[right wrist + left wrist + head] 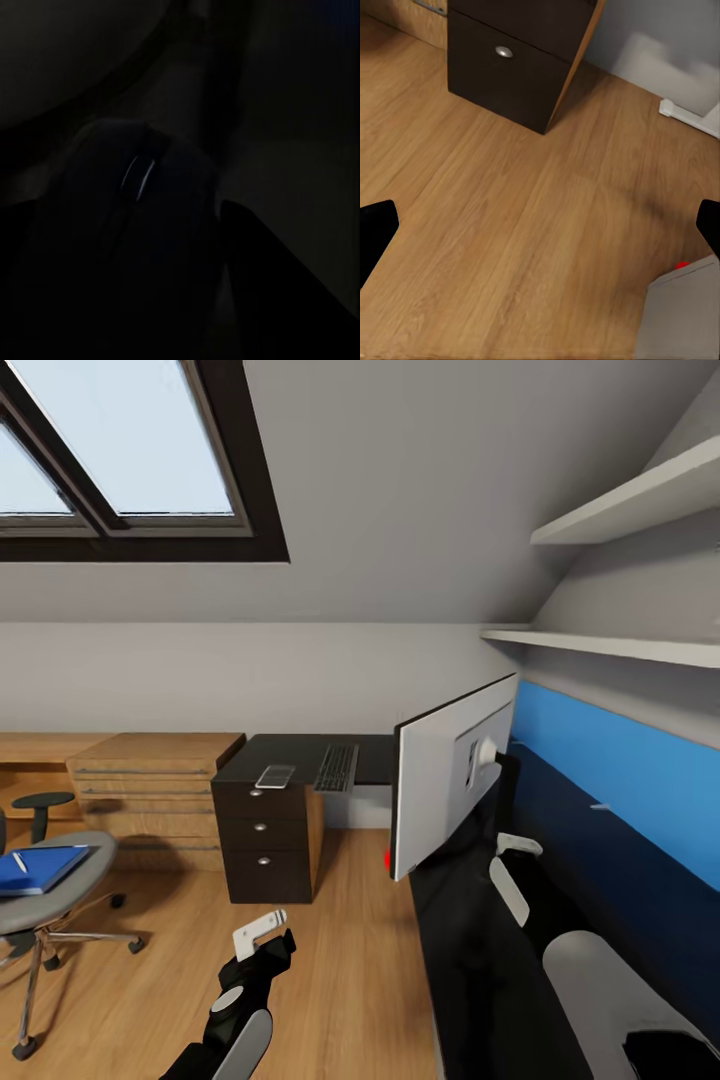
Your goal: In the bedroom, organize the workspace by keeping the computer under the desk, ensuring the monitor is on the desk, placing the keyboard on the desk next to the monitor, placing the mouse on the desk next to the keyboard, moving the folder from the swivel chair onto the desk next to the mouse, stacking the notebook on top of the folder with the pen on top of the notebook, and positioning the swivel chair next to the desk.
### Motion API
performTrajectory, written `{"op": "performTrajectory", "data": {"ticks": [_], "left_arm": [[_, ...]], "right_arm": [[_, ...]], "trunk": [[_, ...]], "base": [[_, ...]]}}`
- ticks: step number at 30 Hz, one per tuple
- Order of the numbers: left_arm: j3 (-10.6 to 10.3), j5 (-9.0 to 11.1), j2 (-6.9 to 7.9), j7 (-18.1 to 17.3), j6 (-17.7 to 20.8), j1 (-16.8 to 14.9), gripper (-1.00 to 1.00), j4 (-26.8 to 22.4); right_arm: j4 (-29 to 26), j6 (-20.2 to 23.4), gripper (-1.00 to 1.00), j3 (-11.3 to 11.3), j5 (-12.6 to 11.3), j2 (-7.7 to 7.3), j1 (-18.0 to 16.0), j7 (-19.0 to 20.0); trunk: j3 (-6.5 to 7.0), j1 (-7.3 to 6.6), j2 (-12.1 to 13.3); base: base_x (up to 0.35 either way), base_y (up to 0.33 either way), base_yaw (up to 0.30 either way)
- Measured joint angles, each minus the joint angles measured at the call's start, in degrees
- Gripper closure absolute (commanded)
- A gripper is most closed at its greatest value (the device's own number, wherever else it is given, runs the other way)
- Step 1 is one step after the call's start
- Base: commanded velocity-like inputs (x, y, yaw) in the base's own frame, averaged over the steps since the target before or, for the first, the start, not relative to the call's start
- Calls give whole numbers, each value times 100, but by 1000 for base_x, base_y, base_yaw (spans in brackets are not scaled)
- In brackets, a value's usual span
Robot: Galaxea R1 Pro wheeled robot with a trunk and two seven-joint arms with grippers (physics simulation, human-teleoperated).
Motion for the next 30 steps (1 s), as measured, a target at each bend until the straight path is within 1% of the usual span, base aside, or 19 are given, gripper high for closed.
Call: {"op": "performTrajectory", "data": {"ticks": [8, 10, 12, 13, 14, 15, 16, 17, 18, 19, 24, 30], "left_arm": [[7, 13, 6, -7, 8, 0, -100, 0], [8, 16, 7, -8, 11, 0, -100, 0], [10, 18, 8, -8, 13, 0, -100, 0], [13, 18, 8, -9, 15, 0, -100, 0], [14, 18, 8, -9, 15, 0, -100, 0], [15, 18, 8, -9, 13, 0, -100, 0], [16, 13, 8, -9, 12, 0, -100, 0], [14, 6, 6, -5, 5, 0, -100, -1], [12, 5, 6, -4, 4, 0, -100, 0], [11, -3, 7, -2, -3, 0, -100, 0], [9, -6, 7, 0, -10, 0, -100, -1], [11, -2, 7, 1, -12, 1, -100, -2]], "right_arm": [[-56, -21, 100, 24, -5, 37, 50, 1], [-186, -22, 100, 29, -6, 61, 87, 2], [-397, -31, 100, 33, -8, 97, 241, 5], [-610, -36, 100, 35, -11, 117, 408, 6], [-747, -37, 100, 37, -9, 125, 505, 6], [-1051, -38, 100, 47, -7, 136, 698, 10], [-1385, -40, 100, 58, -4, 146, 898, 15], [-2067, -46, 100, 87, -21, 196, 1293, 16], [-2229, -45, 100, 94, -24, 214, 1383, 13], [-2554, -40, 100, 105, -27, 272, 1560, 18], [-2898, -29, 100, 111, -43, 315, 1693, 19], [-2914, -48, 100, 118, -36, 323, 1699, 11]], "trunk": [[144, -176, 321], [180, -220, 401], [215, -263, 482], [233, -285, 522], [251, -307, 562], [269, -330, 602], [287, -352, 642], [287, -354, 642], [288, -355, 643], [288, -355, 643], [288, -356, 643], [307, -353, 643]], "base": [[-334, 0, 0], [-336, 0, 0], [-336, 0, 0], [-332, 0, 0], [-317, 0, 0], [-284, 0, 0], [-135, 0, 0], [-108, 0, 0], [-44, 0, 0], [-28, 0, 0], [-17, 1, 0], [-189, 169, 121]]}}
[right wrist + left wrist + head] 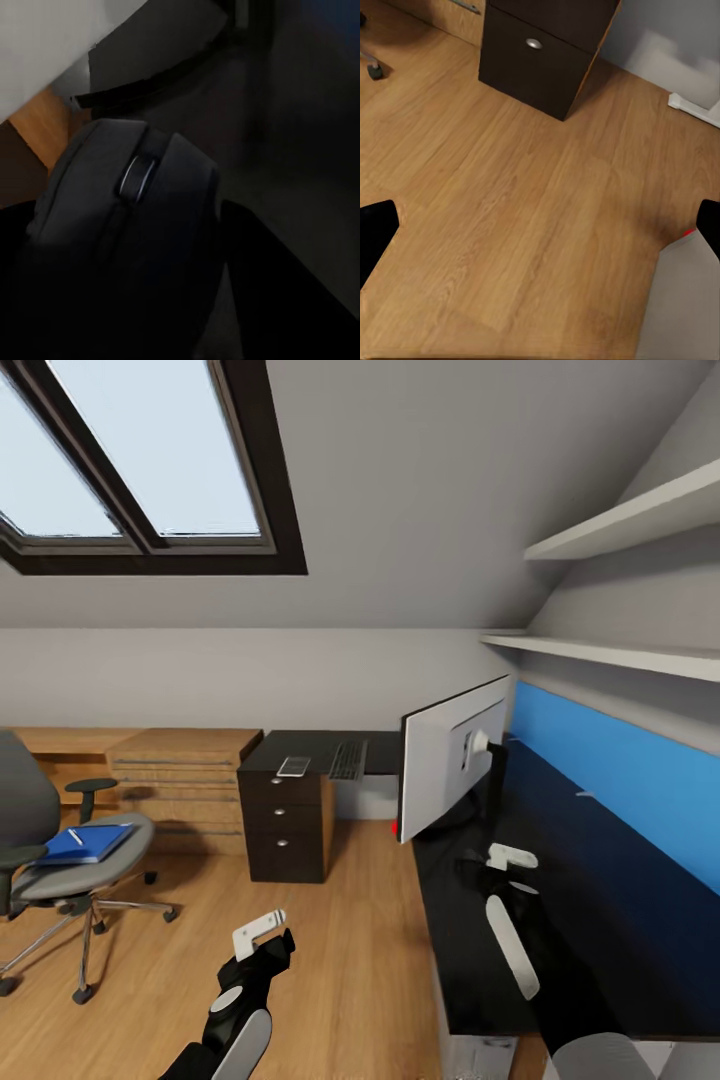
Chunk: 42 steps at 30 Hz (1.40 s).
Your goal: In the bedroom, organize the workspace by keeping the computer under the desk, ensuring the monitor is on the desk, placing the keyboard on the desk next to the monitor, placing the mouse on the desk next to the keyboard, moving the folder from the swivel chair onto the desk next to the mouse, stacking the notebook on top of the folder with the pen on top of the notebook, and positioning the swivel chair next to the desk.
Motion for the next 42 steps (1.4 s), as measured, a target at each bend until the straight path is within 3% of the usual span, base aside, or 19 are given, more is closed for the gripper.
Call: {"op": "performTrajectory", "data": {"ticks": [26, 33, 35, 42], "left_arm": [[-9, -24, -1, 0, -4, -1, -100, 1], [-18, -16, -15, -5, 2, -1, -100, 2], [-19, -16, -16, -5, 10, -1, -100, 3], [-17, -15, -17, -4, 13, 1, -100, 4]], "right_arm": [[16, 17, 100, 128, 0, 10, 1, 0], [15, 28, 100, 159, 8, 11, 1, -1], [15, 23, 100, 267, 9, 11, 1, -1], [17, 18, 100, 300, 17, 12, -1, -1]], "trunk": [[37, -4, 0], [37, -3, 0], [37, -2, 0], [37, -3, 0]], "base": [[-11, 316, 37], [78, 92, 0], [3, 3, 51], [1, 1, 218]]}}
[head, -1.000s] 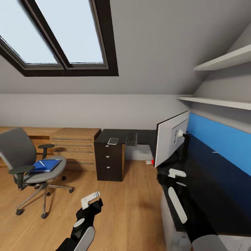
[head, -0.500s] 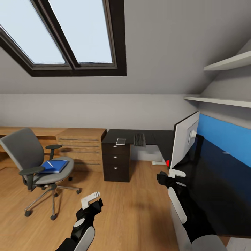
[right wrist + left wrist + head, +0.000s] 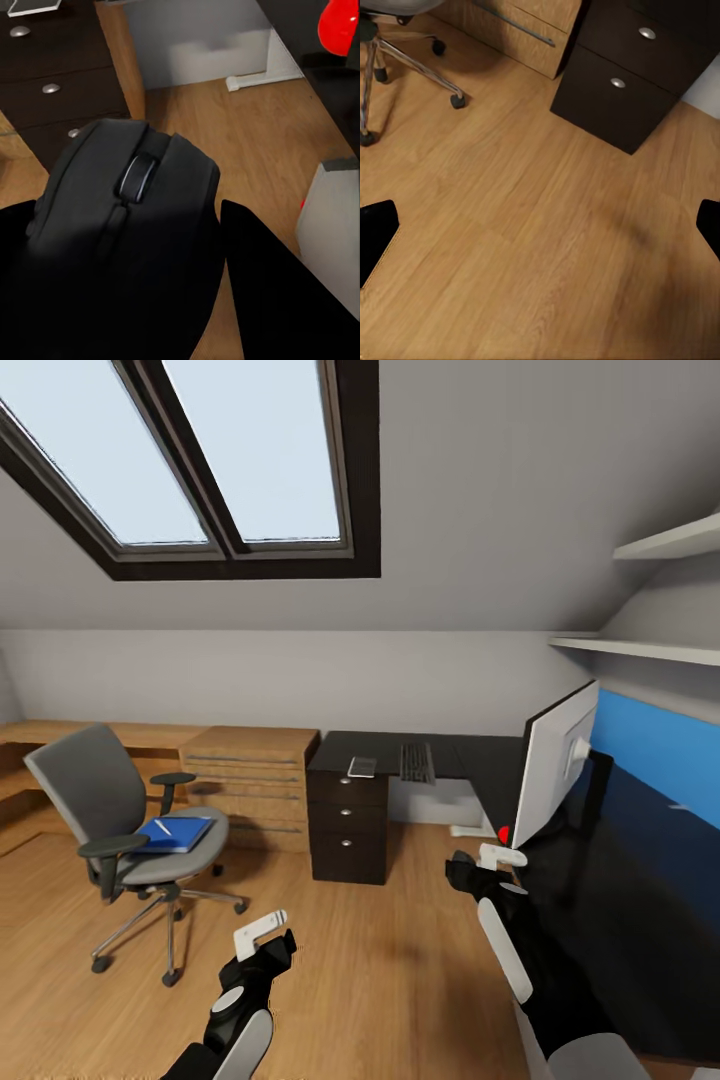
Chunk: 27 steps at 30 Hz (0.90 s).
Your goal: In the bedroom, organize the workspace by keeping the computer under the desk, ensuring the monitor is on the desk, placing the keyboard on the desk next to the monitor, placing the mouse on the desk next to the keyboard, moving the folder from the swivel chair onto the desk next to the mouse, stacking the notebook on top of the folder with the pen on top of the notebook, and positioning the swivel chair next to the desk.
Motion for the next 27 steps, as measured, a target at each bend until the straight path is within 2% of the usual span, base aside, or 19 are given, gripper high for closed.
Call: {"op": "performTrajectory", "data": {"ticks": [6, 12, 27], "left_arm": [[0, 0, -1, 3, 0, 0, -100, 4], [0, -6, 0, 3, -7, 0, -100, 5], [-2, -12, -1, 3, -9, -2, -100, 7]], "right_arm": [[0, 0, 100, 85, 0, 0, 0, -6], [0, 0, 100, 103, 1, 0, 0, -8], [4, -6, 100, 106, 0, -1, 2, -9]], "trunk": [[0, -1, 0], [0, -3, -1], [0, -3, -1]], "base": [[29, 0, 268], [248, 0, 254], [327, 0, 13]]}}
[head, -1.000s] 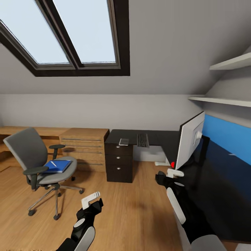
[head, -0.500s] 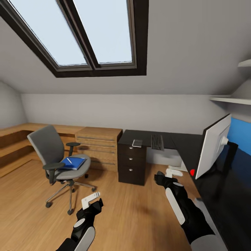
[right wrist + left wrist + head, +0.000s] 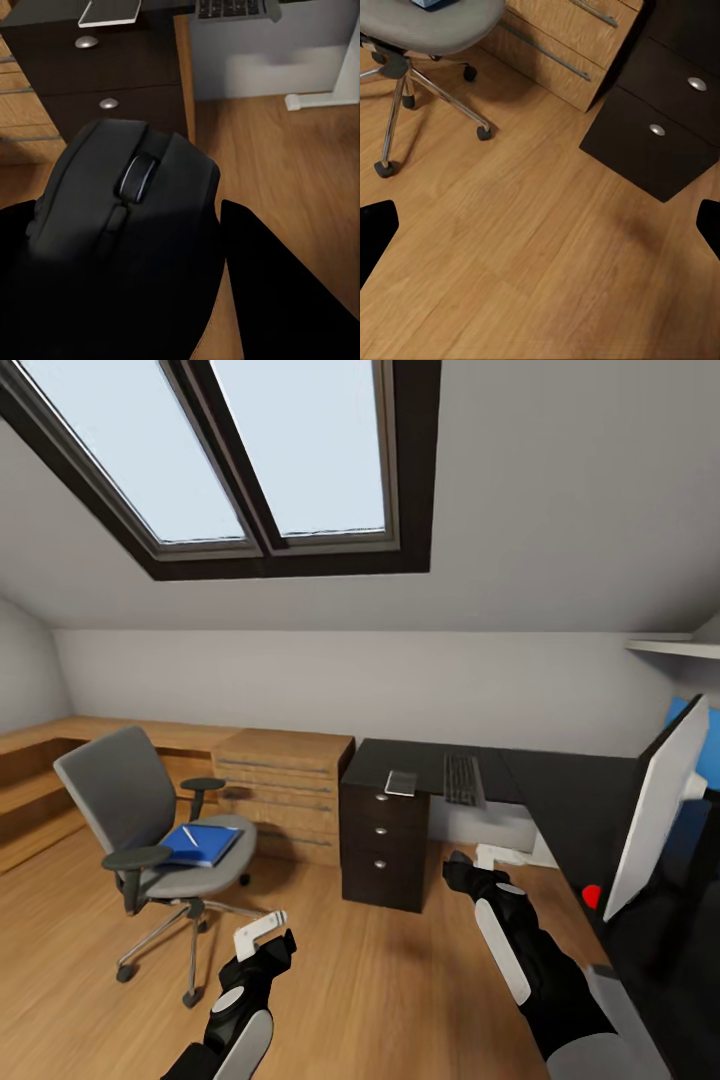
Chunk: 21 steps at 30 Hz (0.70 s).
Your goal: In the bedroom, organize the workspace by keeping the computer under the desk, ensuring the monitor is on the desk, placing the keyboard on the desk next to the monitor, placing the mouse on the desk next to the keyboard, moving the folder from the swivel chair onto the desk next to the mouse, stacking the notebook on top of the folder with the pen on top of the notebook, and positioning the swivel chair next to the desk.
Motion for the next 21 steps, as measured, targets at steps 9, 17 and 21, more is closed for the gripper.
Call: {"op": "performTrajectory", "data": {"ticks": [9, 17, 21], "left_arm": [[0, -6, 0, 0, -3, 0, -100, 0], [1, -6, 2, 0, -2, 1, -100, -1], [1, -6, 1, 0, 0, 1, -100, -2]], "right_arm": [[2, -3, 100, 2, 1, 0, 0, -9], [4, -3, 100, 3, 9, 1, -1, -9], [0, -3, 100, 3, 12, 1, -1, -16]], "trunk": [[55, 0, 0], [121, 0, 0], [149, 0, 0]], "base": [[328, 0, 1], [328, 0, 106], [328, 0, 191]]}}
